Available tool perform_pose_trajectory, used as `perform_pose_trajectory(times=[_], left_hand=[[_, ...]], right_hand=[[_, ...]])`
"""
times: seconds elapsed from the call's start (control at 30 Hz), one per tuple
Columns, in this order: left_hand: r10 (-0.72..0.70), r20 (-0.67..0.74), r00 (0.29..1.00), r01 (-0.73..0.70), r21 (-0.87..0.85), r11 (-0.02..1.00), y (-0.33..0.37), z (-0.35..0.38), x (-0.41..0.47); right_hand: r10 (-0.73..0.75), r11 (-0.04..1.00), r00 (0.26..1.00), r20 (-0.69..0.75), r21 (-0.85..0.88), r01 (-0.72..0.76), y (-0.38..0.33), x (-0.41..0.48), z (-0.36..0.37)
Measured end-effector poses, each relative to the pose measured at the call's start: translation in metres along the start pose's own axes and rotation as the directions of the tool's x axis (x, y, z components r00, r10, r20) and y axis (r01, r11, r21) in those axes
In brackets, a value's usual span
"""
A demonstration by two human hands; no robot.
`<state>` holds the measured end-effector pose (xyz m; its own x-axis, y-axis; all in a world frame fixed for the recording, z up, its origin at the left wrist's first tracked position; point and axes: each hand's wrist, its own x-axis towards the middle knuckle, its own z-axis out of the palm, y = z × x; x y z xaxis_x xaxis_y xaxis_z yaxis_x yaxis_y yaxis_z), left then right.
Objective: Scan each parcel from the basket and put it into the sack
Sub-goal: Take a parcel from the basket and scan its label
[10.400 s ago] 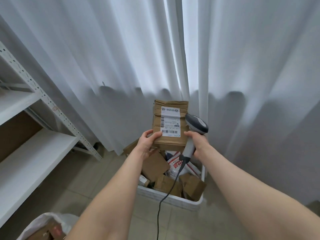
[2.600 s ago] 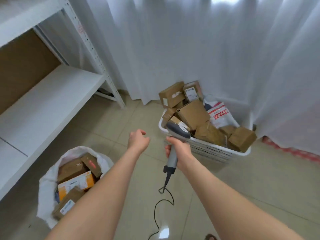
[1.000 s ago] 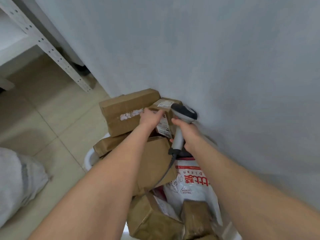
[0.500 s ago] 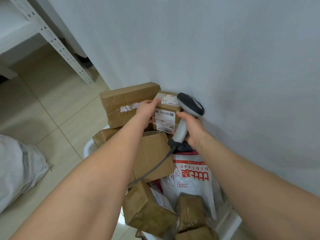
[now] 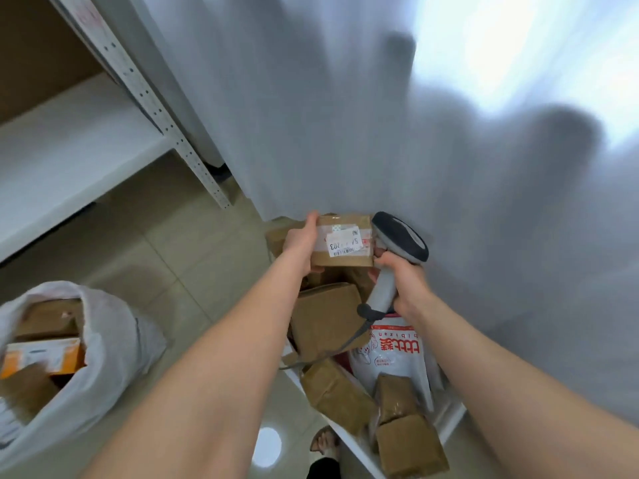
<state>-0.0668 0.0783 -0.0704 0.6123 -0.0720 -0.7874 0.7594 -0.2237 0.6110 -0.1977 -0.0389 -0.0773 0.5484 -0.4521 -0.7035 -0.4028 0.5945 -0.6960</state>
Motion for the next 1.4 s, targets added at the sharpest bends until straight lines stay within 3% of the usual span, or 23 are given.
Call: perform_pose_trajectory(times=[0.17,0.47,0.7,0.83,1.0,1.17,1.3,1.4], left_hand=[[-0.034,0.177,0.984,0.042,-0.042,0.998,0.028,-0.026,-0.062],[0.201,0.282,0.938,-0.207,-0.009,0.978,0.028,-0.04,-0.147],[0.254,0.115,0.96,-0.265,0.097,0.959,0.034,-0.048,-0.201],[0.221,0.135,0.966,-0.243,0.176,0.954,0.041,-0.056,-0.234],[0.205,0.124,0.971,-0.218,0.101,0.971,0.047,-0.061,-0.262],[0.251,0.006,0.968,-0.251,0.066,0.966,0.052,-0.064,-0.271],[0.268,0.015,0.963,-0.268,0.068,0.961,0.054,-0.065,-0.288],[0.18,0.104,0.978,-0.19,0.097,0.977,0.055,-0.066,-0.299]], right_hand=[[0.003,0.995,0.999,0.054,0.103,-0.008,-0.018,-0.049,0.011],[0.068,0.987,0.996,0.059,0.139,-0.076,-0.057,-0.114,0.013],[-0.017,0.998,0.994,0.108,0.07,0.009,-0.079,-0.165,0.003],[0.062,0.995,0.98,0.186,0.07,-0.077,-0.095,-0.192,0.006],[0.13,0.991,0.971,0.201,0.008,-0.134,-0.111,-0.217,0.014],[0.0,0.997,0.987,0.159,-0.071,0.012,-0.123,-0.229,0.022],[-0.061,0.995,0.993,0.105,-0.071,0.069,-0.135,-0.238,0.023],[-0.084,0.994,0.99,0.114,-0.054,0.091,-0.136,-0.24,0.027]])
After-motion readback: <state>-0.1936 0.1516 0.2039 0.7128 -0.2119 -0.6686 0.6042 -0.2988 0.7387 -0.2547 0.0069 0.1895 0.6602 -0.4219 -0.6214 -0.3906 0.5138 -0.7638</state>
